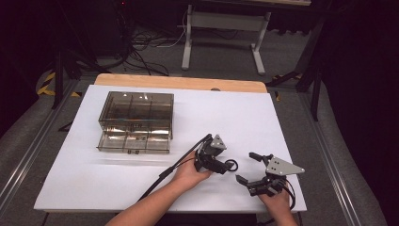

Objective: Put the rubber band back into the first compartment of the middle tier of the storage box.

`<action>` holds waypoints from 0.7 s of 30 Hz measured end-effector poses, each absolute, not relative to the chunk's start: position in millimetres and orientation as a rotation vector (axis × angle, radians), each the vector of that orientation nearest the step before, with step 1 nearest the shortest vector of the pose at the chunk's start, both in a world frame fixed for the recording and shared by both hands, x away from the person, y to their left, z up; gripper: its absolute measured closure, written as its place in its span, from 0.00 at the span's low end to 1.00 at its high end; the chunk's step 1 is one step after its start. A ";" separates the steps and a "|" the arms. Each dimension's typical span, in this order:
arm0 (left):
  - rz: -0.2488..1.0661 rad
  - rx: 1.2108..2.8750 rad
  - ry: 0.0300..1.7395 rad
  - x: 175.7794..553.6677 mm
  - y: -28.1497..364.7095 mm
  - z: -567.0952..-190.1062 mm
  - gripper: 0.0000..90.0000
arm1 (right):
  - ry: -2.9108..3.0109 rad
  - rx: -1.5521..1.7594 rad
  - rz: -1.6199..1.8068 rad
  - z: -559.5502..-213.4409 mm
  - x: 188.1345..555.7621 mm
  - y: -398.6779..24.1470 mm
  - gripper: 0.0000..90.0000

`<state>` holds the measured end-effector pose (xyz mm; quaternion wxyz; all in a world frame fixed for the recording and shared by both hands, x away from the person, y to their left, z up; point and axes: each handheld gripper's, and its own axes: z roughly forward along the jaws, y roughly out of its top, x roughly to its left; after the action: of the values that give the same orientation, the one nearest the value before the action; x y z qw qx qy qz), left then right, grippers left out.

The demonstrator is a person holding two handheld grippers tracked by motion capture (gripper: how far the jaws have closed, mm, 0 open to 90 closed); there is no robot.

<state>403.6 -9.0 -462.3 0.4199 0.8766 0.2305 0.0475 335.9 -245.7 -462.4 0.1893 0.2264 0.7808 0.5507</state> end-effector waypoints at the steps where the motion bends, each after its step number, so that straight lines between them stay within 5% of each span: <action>1: 0.121 2.208 0.582 402.7 -10.9 -465.6 0.35 | 2.196 0.636 1.549 -462.4 335.9 -245.6 0.05; 10: 0.158 2.218 0.583 399.7 -13.4 -466.4 0.39 | 2.199 0.633 1.551 -462.7 335.7 -245.0 0.05; 21: 0.173 2.228 0.587 399.9 -14.8 -467.1 0.64 | 2.200 0.628 1.545 -462.8 335.9 -244.6 0.05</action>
<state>399.9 -14.8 -467.1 0.4037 0.8822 0.2326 0.0684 335.9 -244.6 -462.8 0.1893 0.2234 0.7825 0.5495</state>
